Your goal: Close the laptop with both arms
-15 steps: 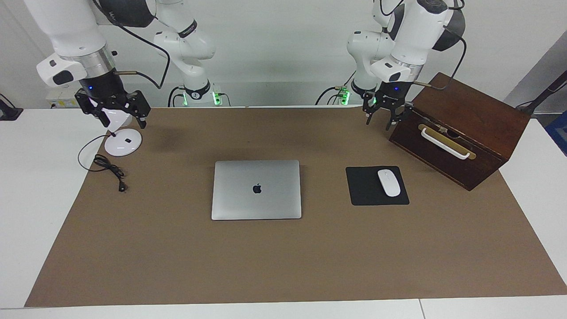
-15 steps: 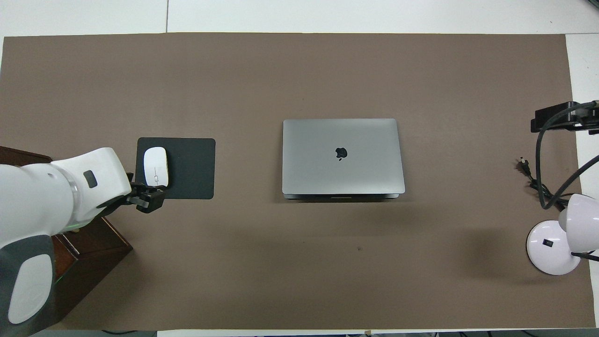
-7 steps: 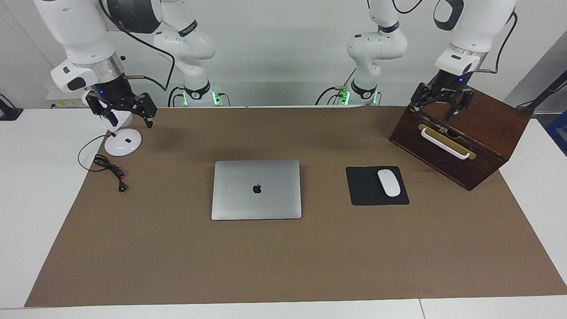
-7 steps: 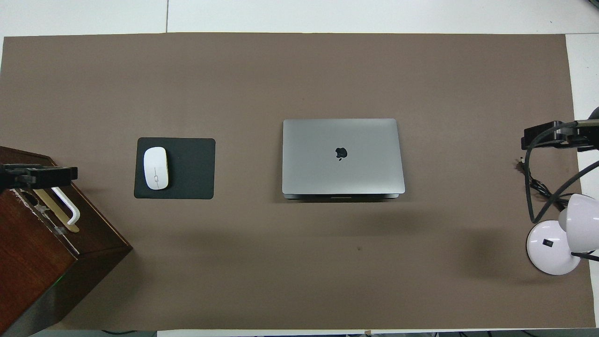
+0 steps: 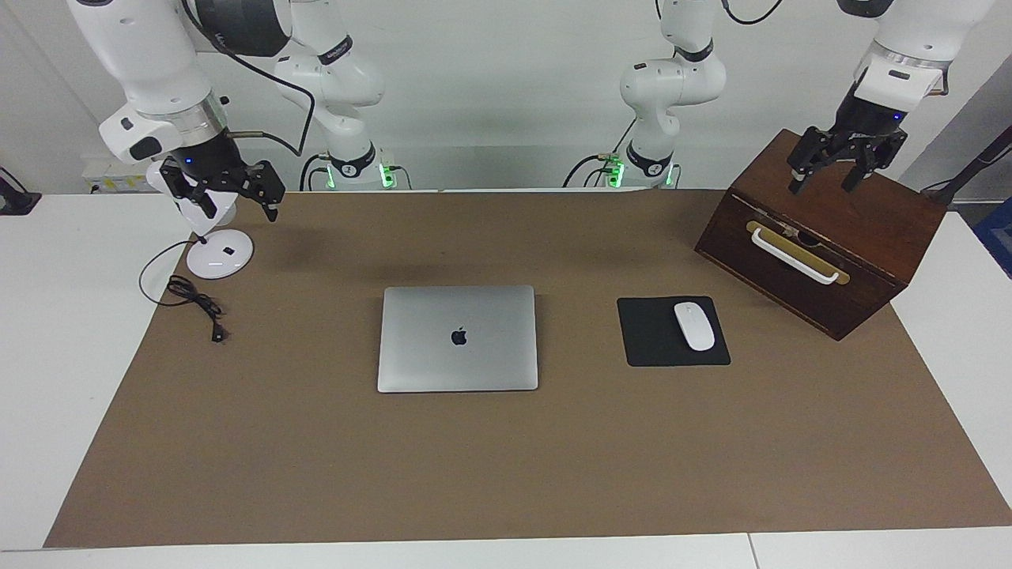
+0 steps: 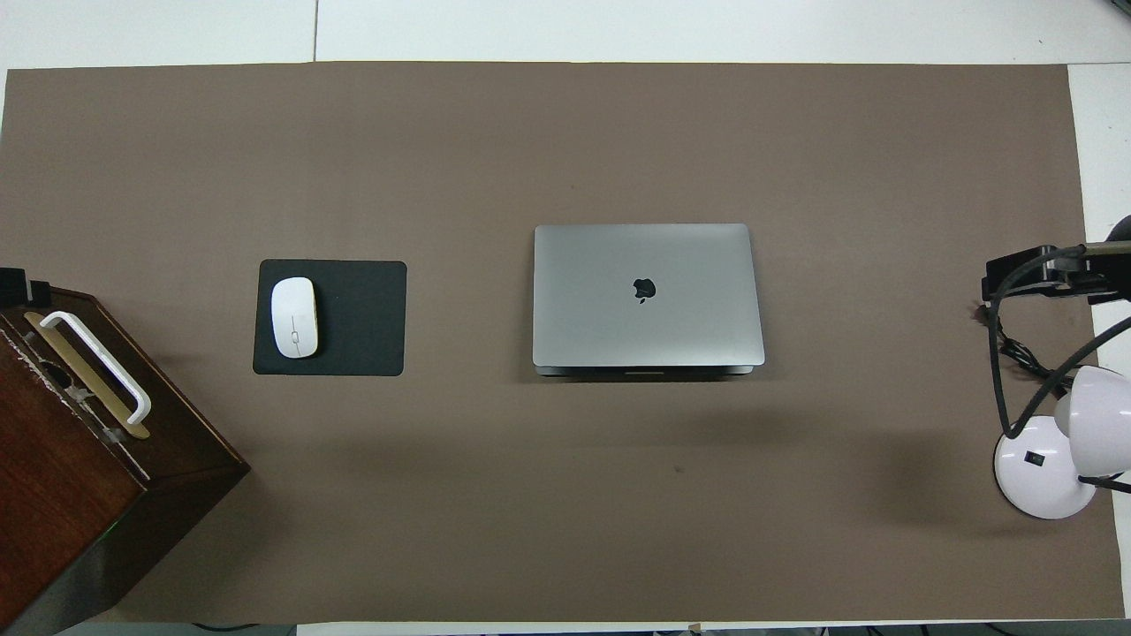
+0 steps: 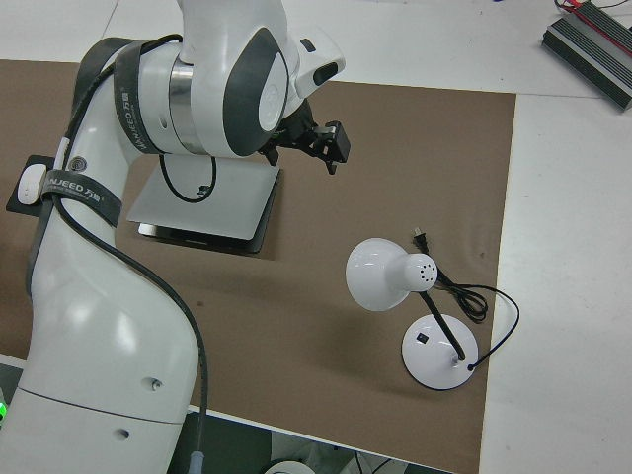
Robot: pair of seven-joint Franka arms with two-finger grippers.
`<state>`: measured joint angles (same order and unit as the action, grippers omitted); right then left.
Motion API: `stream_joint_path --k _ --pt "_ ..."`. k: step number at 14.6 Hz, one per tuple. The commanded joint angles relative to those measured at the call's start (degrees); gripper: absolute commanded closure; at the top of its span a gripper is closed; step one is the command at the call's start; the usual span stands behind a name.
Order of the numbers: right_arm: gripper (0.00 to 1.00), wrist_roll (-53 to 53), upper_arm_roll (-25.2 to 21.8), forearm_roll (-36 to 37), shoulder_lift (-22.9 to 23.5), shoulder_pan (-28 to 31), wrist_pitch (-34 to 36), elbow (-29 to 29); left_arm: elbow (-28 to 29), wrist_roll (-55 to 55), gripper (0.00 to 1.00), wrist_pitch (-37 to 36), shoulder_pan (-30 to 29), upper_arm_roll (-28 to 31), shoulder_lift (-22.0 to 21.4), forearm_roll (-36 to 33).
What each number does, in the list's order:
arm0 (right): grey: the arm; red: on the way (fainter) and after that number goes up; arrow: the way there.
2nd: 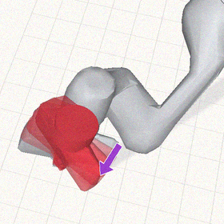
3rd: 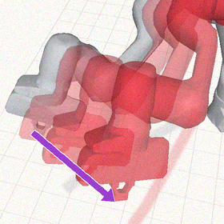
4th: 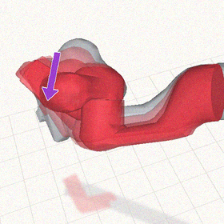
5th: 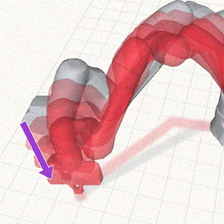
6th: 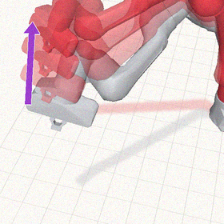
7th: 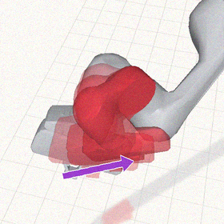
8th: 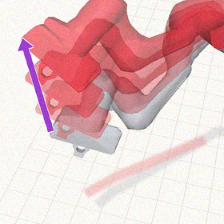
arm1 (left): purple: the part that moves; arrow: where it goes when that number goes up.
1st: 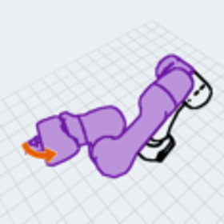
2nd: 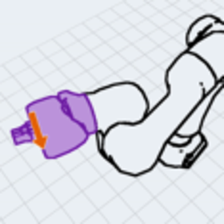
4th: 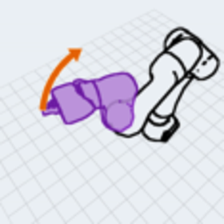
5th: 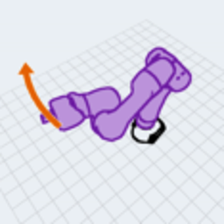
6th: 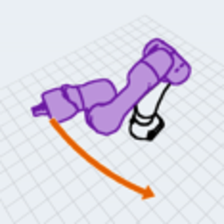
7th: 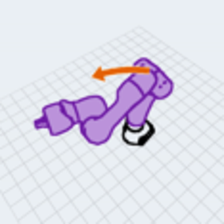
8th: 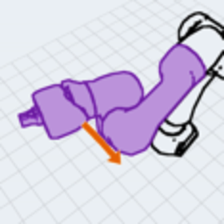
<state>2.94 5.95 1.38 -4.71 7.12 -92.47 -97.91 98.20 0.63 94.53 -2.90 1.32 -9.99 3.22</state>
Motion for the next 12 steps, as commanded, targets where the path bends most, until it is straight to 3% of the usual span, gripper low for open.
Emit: stream_joint_path --k 1,12 --pt "0.0 -0.5 0.4 0.2 -1.3 0.5 -0.7 -1.1 -3.6 -3.4 0.0 -3.7 -0.7 -0.8 2.1 -1.3" --pt "0.0 -0.1 0.4 0.1 -1.0 0.5 -1.0 -0.6 -4.4 -4.3 0.0 -4.7 -0.4 -0.9 3.4 -1.9"
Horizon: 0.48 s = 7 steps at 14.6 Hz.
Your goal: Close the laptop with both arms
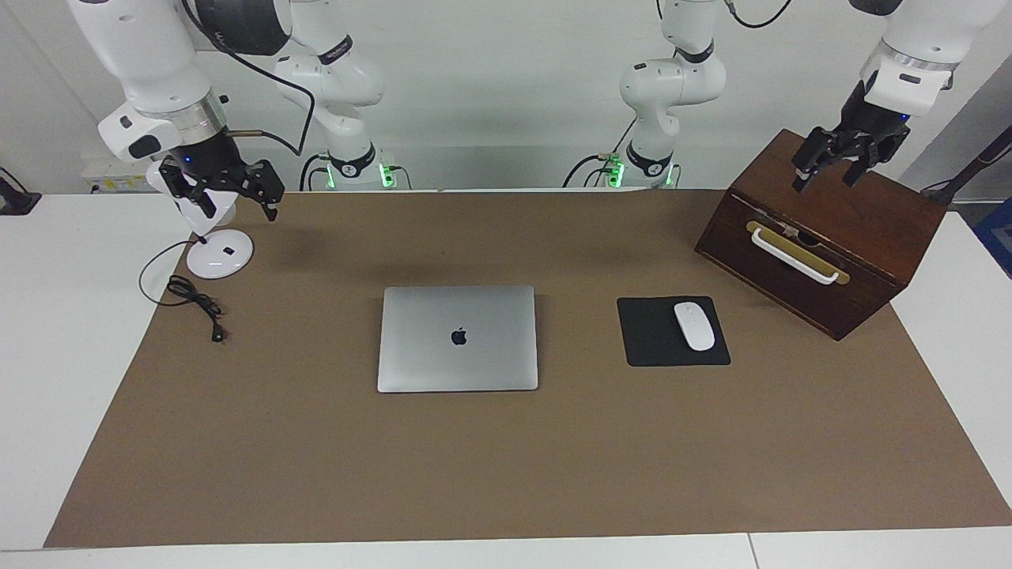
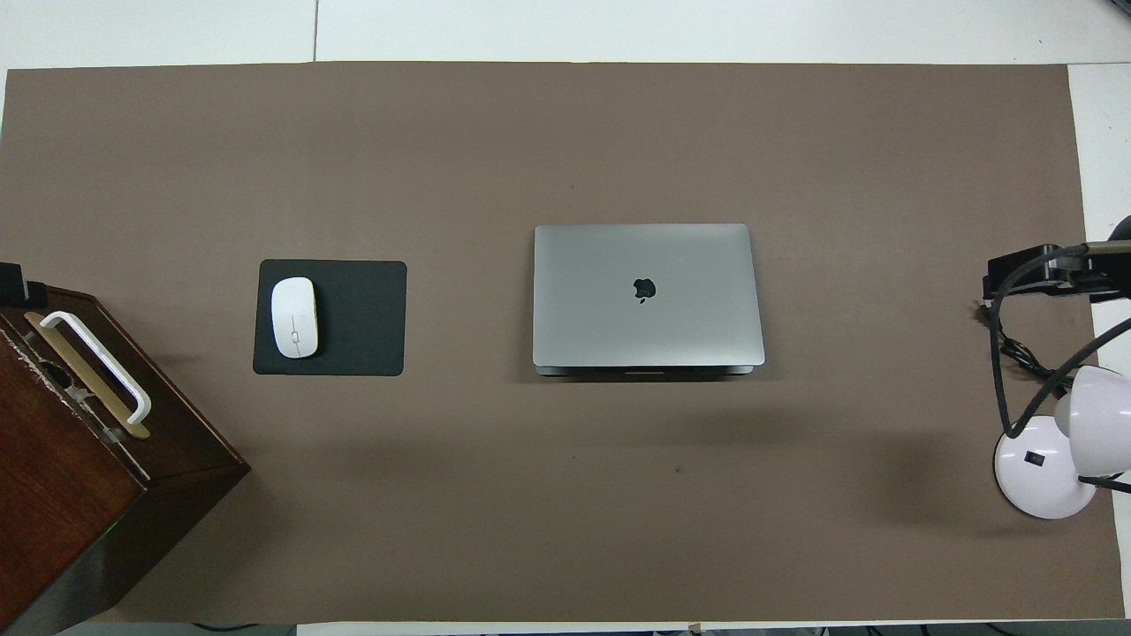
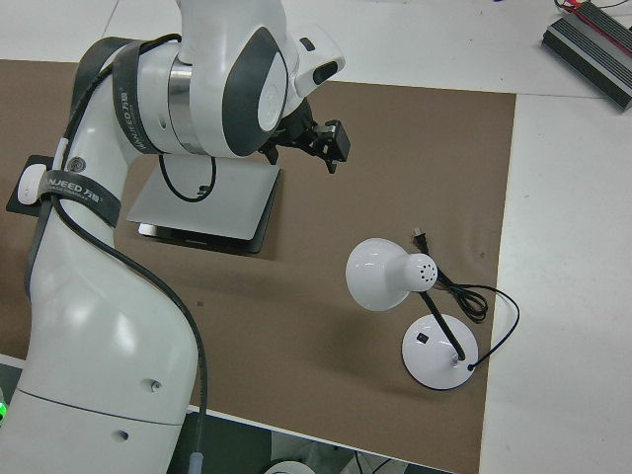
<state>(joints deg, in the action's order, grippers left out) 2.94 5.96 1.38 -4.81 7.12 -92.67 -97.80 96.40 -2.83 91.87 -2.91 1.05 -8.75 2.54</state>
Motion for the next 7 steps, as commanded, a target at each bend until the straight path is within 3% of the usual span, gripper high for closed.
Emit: stream_joint_path --k 1,4,7 --pt "0.0 0.0 0.4 0.1 -1.0 0.4 -0.8 -0.7 -4.1 -0.9 0.0 -2.9 -0.3 -0.7 2.8 -1.2" --pt "0.0 0.0 0.4 0.0 -1.1 0.5 -0.7 -0.8 -8.1 -0.9 0.0 -5.0 -0.3 -0.7 5.5 -1.2" --pt "0.0 0.0 0.4 -0.1 -1.1 0.5 -0.7 -0.9 -8.2 -0.9 0.0 -4.9 -0.3 -0.7 5.7 -1.3"
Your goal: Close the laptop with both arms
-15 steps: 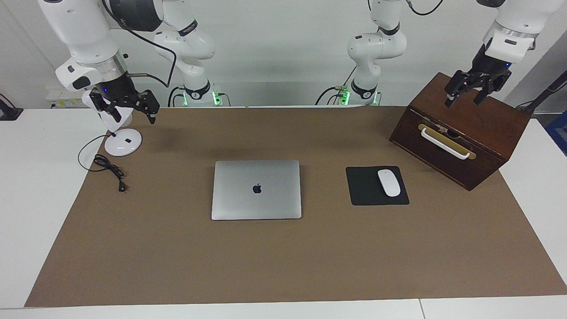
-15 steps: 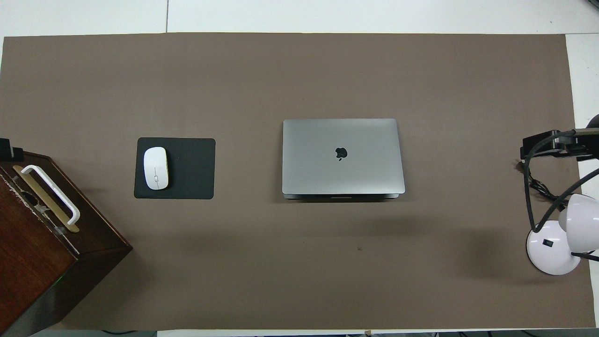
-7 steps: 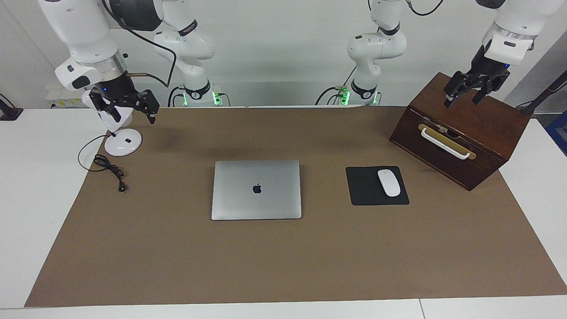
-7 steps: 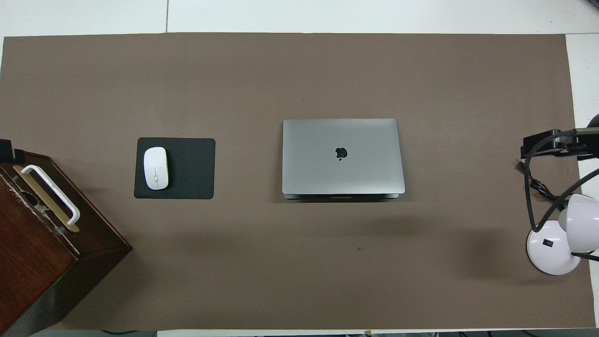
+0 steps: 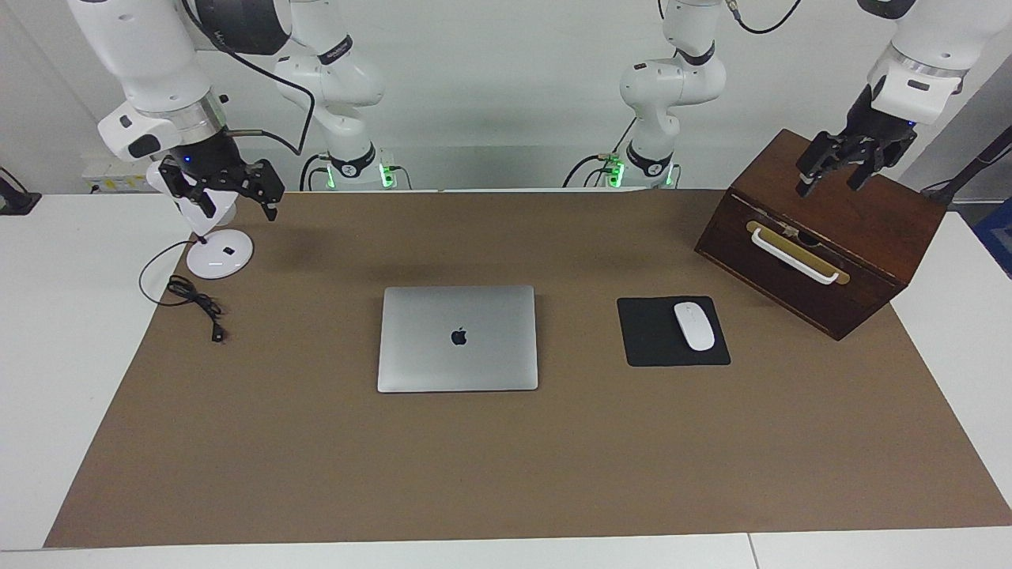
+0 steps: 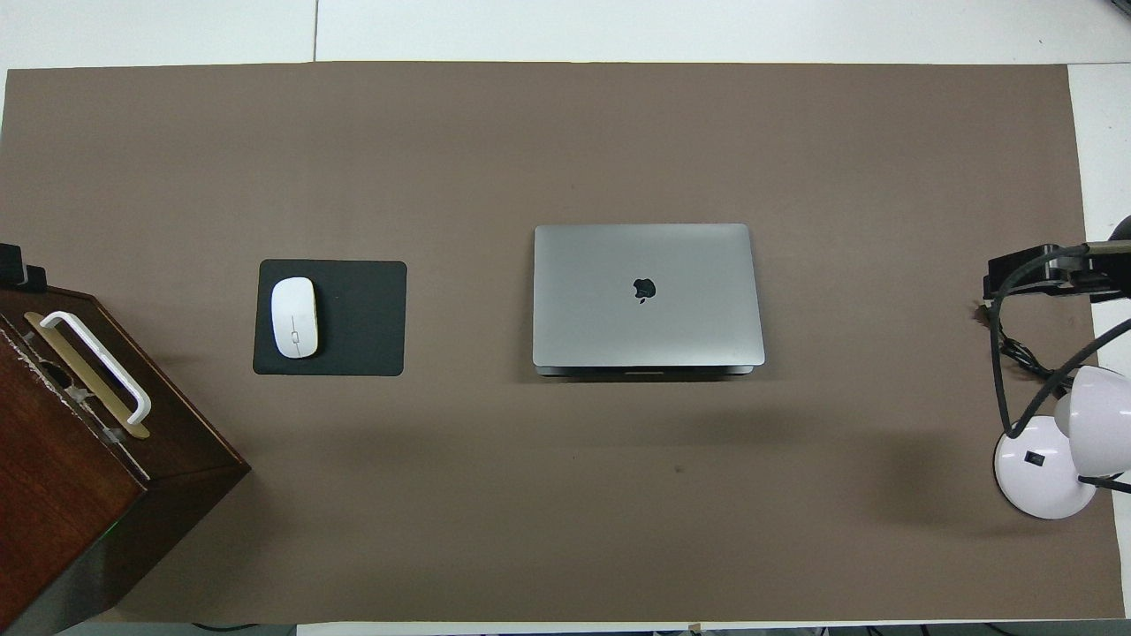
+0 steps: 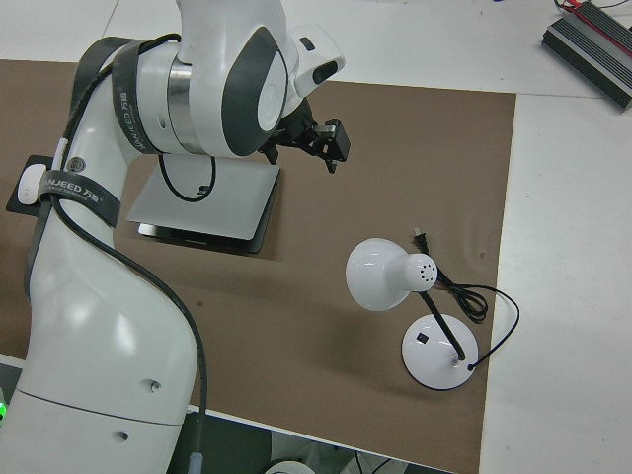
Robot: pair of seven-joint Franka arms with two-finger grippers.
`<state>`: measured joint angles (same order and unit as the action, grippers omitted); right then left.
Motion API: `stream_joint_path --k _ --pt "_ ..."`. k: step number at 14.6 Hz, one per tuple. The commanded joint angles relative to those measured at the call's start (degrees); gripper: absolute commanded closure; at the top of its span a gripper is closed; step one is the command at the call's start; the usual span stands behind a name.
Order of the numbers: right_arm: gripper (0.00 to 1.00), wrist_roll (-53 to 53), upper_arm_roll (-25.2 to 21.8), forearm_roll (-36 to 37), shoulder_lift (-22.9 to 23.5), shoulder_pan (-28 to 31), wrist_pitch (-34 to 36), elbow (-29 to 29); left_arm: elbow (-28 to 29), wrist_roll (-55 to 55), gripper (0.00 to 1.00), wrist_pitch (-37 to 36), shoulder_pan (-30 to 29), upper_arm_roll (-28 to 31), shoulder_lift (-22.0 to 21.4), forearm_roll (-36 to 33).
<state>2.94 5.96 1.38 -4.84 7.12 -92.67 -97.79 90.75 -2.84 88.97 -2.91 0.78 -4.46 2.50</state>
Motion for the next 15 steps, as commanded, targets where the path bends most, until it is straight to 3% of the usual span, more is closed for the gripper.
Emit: stream_joint_path --k 1,15 --pt "0.0 0.0 0.4 -0.1 -1.1 0.5 -0.7 -0.9 -2.5 -0.9 0.0 -2.0 -0.3 -0.4 1.4 -1.2" --pt "0.0 0.0 0.5 -0.1 -0.6 0.4 -2.3 -2.5 -1.6 -0.8 0.0 -0.6 -0.3 -0.5 2.3 -1.2"
